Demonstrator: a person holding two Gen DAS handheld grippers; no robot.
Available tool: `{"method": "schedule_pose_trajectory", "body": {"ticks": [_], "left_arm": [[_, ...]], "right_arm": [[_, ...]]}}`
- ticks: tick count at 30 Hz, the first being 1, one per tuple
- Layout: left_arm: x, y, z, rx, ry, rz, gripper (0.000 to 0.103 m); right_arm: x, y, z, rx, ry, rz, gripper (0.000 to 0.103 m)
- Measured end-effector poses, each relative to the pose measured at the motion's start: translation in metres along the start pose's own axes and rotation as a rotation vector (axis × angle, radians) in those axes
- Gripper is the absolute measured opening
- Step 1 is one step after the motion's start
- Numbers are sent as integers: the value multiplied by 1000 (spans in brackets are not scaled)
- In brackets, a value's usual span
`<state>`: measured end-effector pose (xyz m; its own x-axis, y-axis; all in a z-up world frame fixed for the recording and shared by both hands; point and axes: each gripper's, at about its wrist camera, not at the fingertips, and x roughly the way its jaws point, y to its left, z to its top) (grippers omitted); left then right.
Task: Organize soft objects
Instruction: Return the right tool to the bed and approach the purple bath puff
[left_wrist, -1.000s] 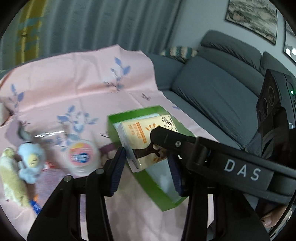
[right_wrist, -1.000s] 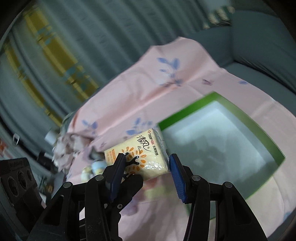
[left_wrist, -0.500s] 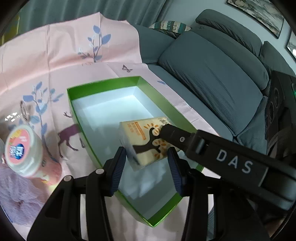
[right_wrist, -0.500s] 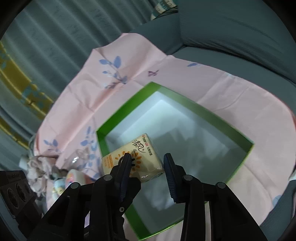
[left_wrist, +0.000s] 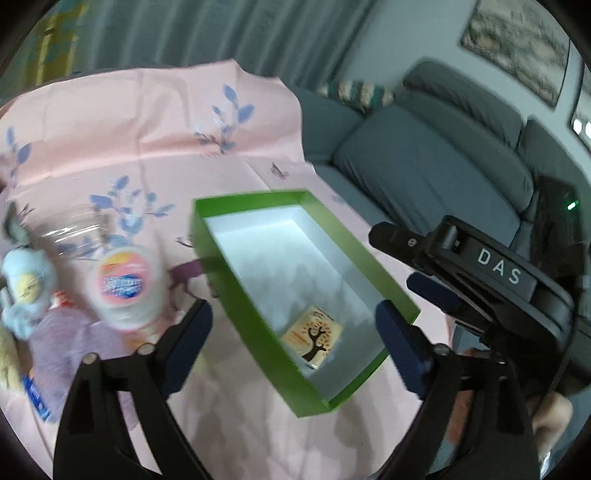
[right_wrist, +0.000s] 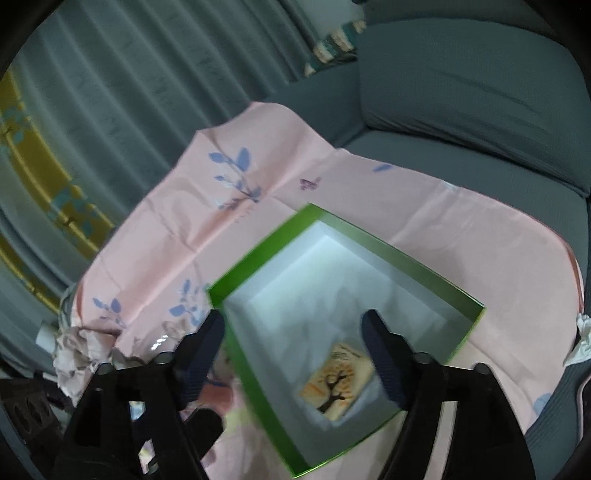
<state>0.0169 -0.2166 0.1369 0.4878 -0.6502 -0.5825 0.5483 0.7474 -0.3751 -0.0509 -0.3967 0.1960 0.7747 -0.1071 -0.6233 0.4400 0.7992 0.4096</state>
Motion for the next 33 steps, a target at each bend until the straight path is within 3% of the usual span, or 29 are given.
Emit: {"method": "schedule_pose_trajectory", "body": {"ticks": [2, 9, 15, 21, 25, 33], "left_arm": [[-18, 12, -2, -31, -35, 15, 101], [-104, 68, -7, -175, -156, 146, 102], [-155, 110, -30, -222, -193, 320, 102], [-167, 163, -69, -351, -175, 416, 102], [-160, 195, -88, -422, -144, 493, 102], [-152, 218, -102, -468, -83, 494, 102]], "right_arm": [[-5, 11, -1, -26, -7, 21, 88], [-14, 55, -11, -127, 0, 83, 88], [1, 98, -34, -239, 93, 129, 88], [37, 138, -74, -333, 243, 187, 88], [69, 153, -105, -365, 365, 164, 88], [115, 165, -155, -353, 520, 134, 88]]}}
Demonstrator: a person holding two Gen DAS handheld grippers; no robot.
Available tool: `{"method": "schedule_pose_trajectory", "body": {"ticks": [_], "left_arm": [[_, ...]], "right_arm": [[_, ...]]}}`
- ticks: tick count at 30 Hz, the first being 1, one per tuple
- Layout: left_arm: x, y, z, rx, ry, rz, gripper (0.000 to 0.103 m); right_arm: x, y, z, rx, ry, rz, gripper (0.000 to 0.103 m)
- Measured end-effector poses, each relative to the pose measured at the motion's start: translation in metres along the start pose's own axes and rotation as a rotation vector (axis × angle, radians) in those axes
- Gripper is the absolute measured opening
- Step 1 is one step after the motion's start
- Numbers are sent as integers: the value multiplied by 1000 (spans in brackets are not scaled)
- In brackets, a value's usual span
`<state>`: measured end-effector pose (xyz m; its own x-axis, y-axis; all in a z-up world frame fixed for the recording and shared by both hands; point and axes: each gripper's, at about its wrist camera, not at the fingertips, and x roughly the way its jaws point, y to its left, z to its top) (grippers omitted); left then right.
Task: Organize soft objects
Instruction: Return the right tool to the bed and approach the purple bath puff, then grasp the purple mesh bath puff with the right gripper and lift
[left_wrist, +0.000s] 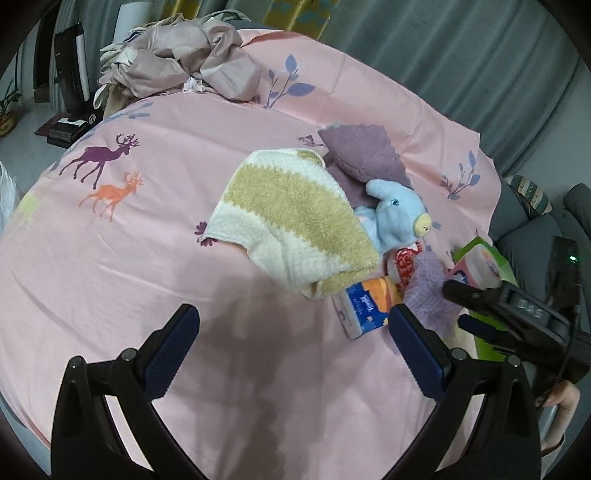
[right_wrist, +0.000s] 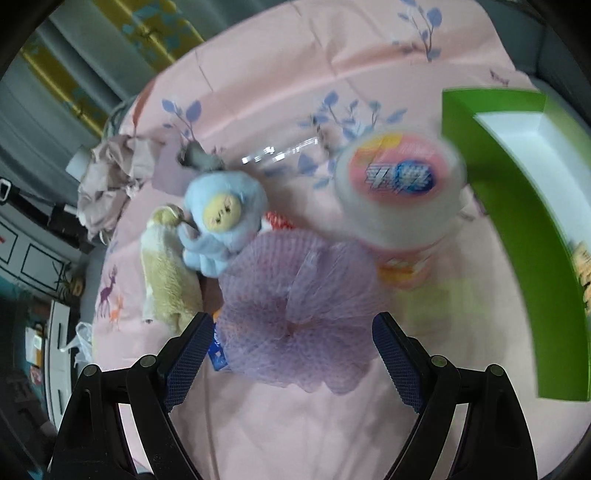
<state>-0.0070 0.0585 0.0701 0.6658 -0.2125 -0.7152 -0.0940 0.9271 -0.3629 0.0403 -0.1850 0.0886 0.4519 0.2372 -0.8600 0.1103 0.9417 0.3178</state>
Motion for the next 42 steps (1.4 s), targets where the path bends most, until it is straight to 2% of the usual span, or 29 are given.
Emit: {"method": "schedule_pose_trajectory", "body": {"ticks": [4, 7, 9, 11, 14, 17, 20, 25, 28, 33, 36, 37, 38, 40, 42], "left_arm": [[-3, 3, 0, 25, -16, 19, 102], [-5, 4, -1, 31, -30, 44, 102], [-7, 8, 0, 31, -35, 48, 102], [-8, 11, 0, 19, -35, 49, 102], [-9, 19, 2, -8, -26, 43, 102], [-10, 22, 4, -19, -18, 32, 102], [-12, 24, 6, -25, -25, 46, 102], [-12, 26, 5, -23, -17, 57, 102], [-12, 26, 4, -21, -19, 63, 102], [-12, 30, 5, -26, -17, 74, 102], [-11, 33, 6, -32, -10, 77, 102], [-11, 33, 6, -33, -8, 81, 102], [-10, 34, 6, -36, -5, 85, 102], [-10, 35, 6, -38, 0, 83, 102], [-9, 34, 5, -36, 11, 75, 102]], "right_arm": [[22, 8, -4, -29, 26, -22, 88], [33, 3, -7, -5, 48, -22, 88], [33, 2, -6, -6, 53, -22, 74], [27, 6, -6, -43, 37, -32, 48], [11, 12, -6, -80, 26, 6, 34], [-2, 25, -9, -141, 28, 77, 28], [-10, 43, -18, -217, 39, 132, 28], [-12, 74, -31, -318, 52, 158, 27], [-10, 79, -35, -331, 74, 194, 27], [-11, 87, -40, -348, 117, 314, 28], [-10, 90, -41, -346, 124, 310, 28], [-9, 90, -41, -348, 128, 297, 34], [-9, 89, -41, -346, 127, 281, 49], [-13, 86, -39, -329, 103, 268, 72], [-20, 81, -36, -310, 74, 253, 75]]}}
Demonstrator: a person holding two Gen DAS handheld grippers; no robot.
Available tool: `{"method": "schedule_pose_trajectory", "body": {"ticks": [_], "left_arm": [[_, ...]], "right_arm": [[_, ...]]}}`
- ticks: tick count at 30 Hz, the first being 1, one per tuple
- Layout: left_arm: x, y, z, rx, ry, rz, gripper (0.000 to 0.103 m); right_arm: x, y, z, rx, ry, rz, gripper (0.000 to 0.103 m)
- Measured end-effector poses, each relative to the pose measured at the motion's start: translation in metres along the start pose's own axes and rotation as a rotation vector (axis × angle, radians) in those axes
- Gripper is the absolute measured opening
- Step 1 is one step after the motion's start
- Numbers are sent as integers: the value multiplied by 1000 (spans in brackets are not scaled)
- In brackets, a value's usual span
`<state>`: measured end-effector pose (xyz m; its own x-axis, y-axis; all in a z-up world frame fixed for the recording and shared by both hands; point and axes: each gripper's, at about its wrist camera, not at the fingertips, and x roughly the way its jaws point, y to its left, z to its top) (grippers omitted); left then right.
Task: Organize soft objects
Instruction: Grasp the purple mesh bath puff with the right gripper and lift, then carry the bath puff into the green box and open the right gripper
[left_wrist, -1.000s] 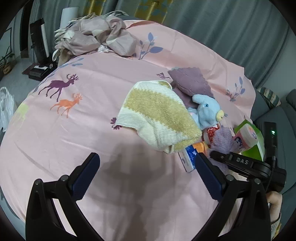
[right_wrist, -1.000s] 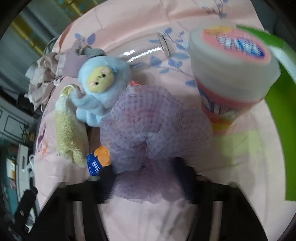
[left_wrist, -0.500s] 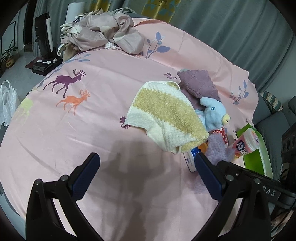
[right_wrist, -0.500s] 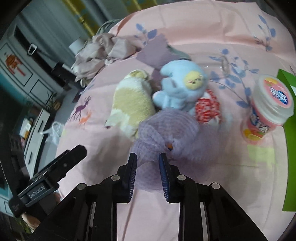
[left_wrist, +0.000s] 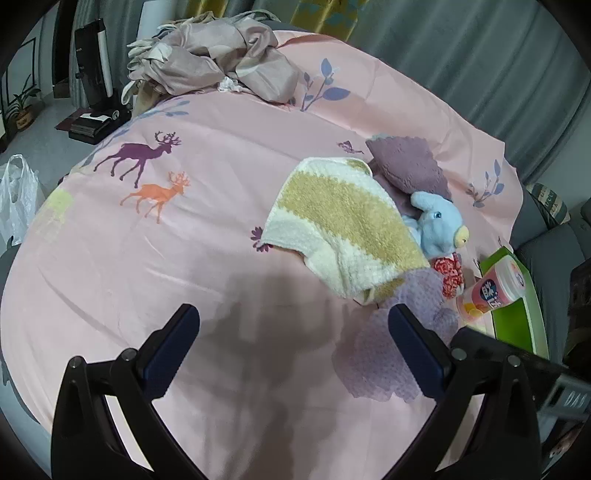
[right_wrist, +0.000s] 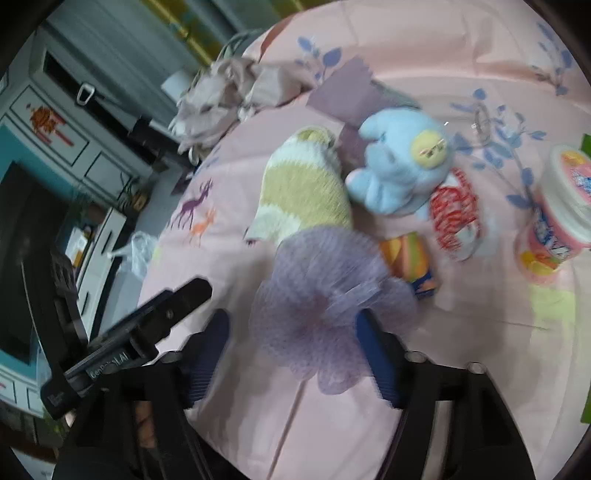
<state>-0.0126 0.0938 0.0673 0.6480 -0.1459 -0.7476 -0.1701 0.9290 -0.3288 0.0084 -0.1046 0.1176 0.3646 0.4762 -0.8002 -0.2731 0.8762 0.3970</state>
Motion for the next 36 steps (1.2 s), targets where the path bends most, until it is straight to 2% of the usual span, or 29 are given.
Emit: {"method": "schedule_pose_trajectory", "body": {"ticks": [5, 9, 12, 17, 18, 19, 20, 24, 26, 28, 32, 36], "left_arm": [[8, -8, -6, 10, 45, -41, 100], [21, -20, -16, 39, 111, -103, 92], [36, -31, -26, 59, 166, -124, 79], [56, -38, -37, 62, 233, -152, 48], [58, -37, -37, 53, 237, -158, 46], [59, -36, -37, 48, 235, -159, 42], [60, -35, -36, 43, 230, -159, 37], [62, -31, -35, 28, 222, -168, 32], [62, -31, -34, 35, 219, -189, 27], [60, -33, -36, 40, 214, -200, 21], [48, -44, -35, 75, 150, -209, 20], [20, -58, -26, 157, 36, -201, 20]], "right_arm": [[-7, -16, 3, 66, -36, -50, 76], [5, -33, 5, 145, -13, -51, 76], [16, -41, 1, 175, 9, -44, 76], [34, -36, -3, 165, 47, -16, 76], [38, -36, -4, 167, 57, -9, 76], [41, -35, -5, 167, 65, -2, 73], [46, -35, -6, 168, 76, 10, 67], [61, -35, -9, 185, 107, 45, 55], [68, -36, -11, 186, 121, 59, 42], [71, -36, -12, 197, 121, 91, 38], [57, -30, -9, 170, 87, 123, 38], [32, -19, -2, 135, 4, 159, 38]]}}
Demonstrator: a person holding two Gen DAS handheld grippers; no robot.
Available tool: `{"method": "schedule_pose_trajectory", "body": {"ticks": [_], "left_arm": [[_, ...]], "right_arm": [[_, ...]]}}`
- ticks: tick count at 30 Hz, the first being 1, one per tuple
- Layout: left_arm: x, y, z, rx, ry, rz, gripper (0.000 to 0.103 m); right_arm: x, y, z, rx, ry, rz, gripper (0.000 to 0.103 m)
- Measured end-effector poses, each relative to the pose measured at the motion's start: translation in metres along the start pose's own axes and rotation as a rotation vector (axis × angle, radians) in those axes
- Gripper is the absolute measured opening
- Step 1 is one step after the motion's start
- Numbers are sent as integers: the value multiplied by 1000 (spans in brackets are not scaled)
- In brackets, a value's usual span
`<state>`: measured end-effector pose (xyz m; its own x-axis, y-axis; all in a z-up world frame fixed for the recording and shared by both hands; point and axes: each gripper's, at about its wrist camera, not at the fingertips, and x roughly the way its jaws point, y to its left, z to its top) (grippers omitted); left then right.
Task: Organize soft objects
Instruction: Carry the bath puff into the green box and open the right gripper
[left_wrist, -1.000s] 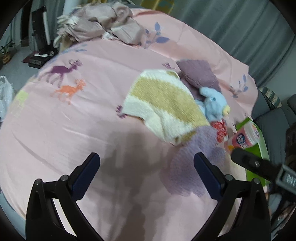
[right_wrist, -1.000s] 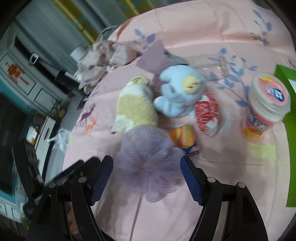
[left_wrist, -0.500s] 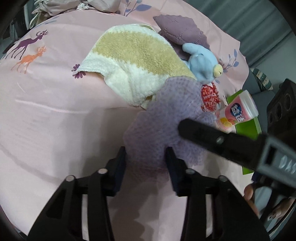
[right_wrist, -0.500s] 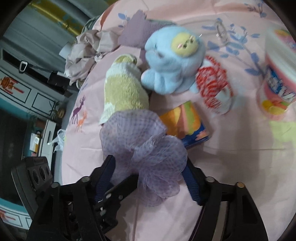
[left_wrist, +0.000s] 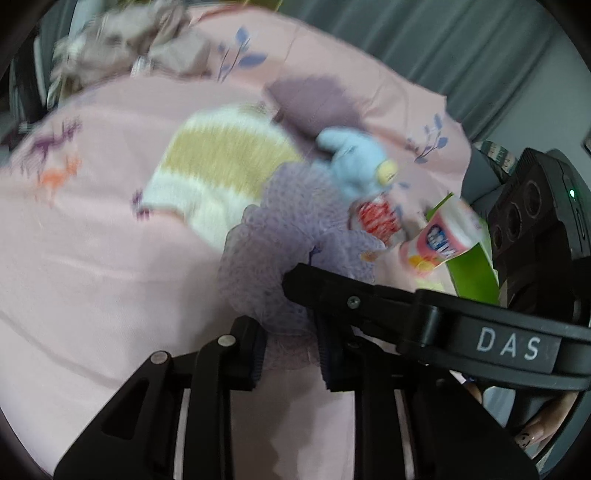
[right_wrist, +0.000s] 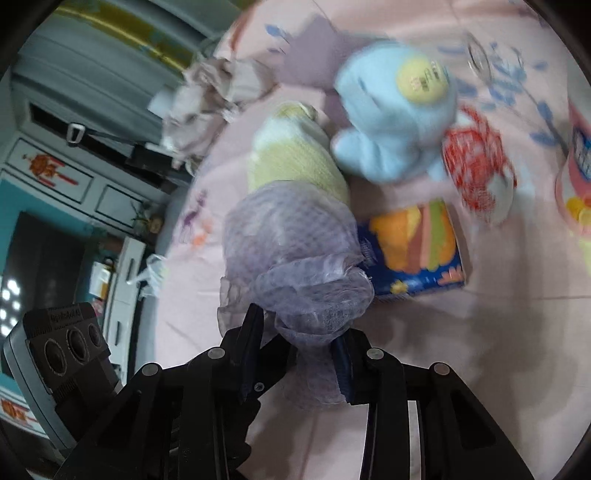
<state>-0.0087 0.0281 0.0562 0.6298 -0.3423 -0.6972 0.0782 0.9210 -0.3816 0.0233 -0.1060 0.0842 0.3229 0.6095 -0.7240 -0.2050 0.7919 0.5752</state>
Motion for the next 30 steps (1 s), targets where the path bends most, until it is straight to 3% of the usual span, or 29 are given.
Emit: {"method": "schedule_pose_trajectory", "body": {"ticks": [9, 16, 24, 30], "left_arm": [[-48, -59, 27, 147, -194, -20, 20], [-50, -127, 40, 279, -241, -114, 21], [-29, -204, 43, 394, -212, -223, 21], [3, -253, 37, 439, -129, -323, 20]], "right_arm": [[-74, 26, 16, -82, -214, 58, 38], [-152, 4, 16, -56, -390, 0, 38], [-222, -51, 8, 77, -559, -97, 38], [-251, -99, -4, 218, -641, -149, 38]]}}
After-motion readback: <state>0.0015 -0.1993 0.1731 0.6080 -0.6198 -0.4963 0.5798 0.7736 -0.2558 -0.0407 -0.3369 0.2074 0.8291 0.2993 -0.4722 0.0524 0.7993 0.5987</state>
